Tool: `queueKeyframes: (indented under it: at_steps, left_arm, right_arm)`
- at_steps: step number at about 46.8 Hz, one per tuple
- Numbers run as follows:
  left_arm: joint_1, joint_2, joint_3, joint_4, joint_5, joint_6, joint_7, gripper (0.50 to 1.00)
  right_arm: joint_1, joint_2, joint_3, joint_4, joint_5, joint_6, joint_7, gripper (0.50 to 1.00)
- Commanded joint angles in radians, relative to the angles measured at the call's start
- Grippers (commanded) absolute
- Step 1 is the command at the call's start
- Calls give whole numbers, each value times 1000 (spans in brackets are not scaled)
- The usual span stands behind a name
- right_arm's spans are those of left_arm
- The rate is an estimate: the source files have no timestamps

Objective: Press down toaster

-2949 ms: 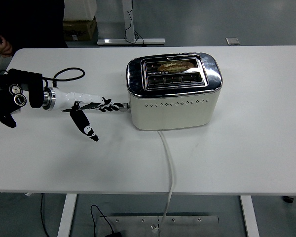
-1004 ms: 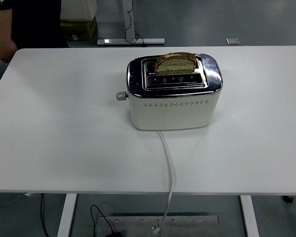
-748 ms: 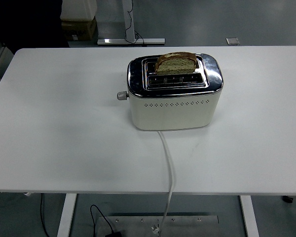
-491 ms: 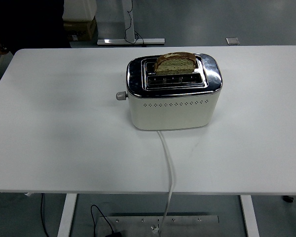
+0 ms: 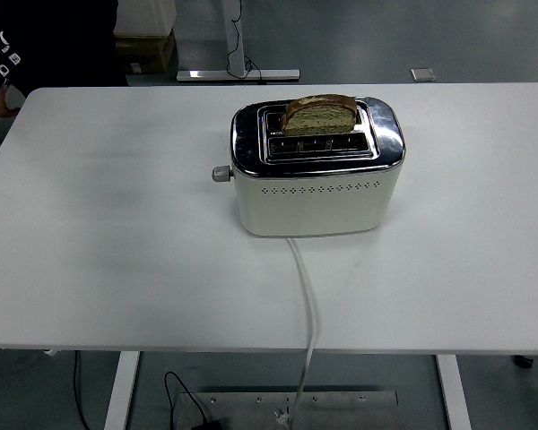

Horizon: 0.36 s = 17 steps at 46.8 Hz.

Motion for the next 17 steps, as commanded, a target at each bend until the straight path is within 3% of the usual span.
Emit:
queueKeyframes:
  at_steps: [1,17]
  left_arm:
    - [8,-15,0,0,2,0,-27,1000]
    - [39,-56,-1,2,2,0,-41,1000]
  right_arm:
    - [0,0,1,0,-1,0,0,998]
    - [0,0,0,0,-1,0,0,998]
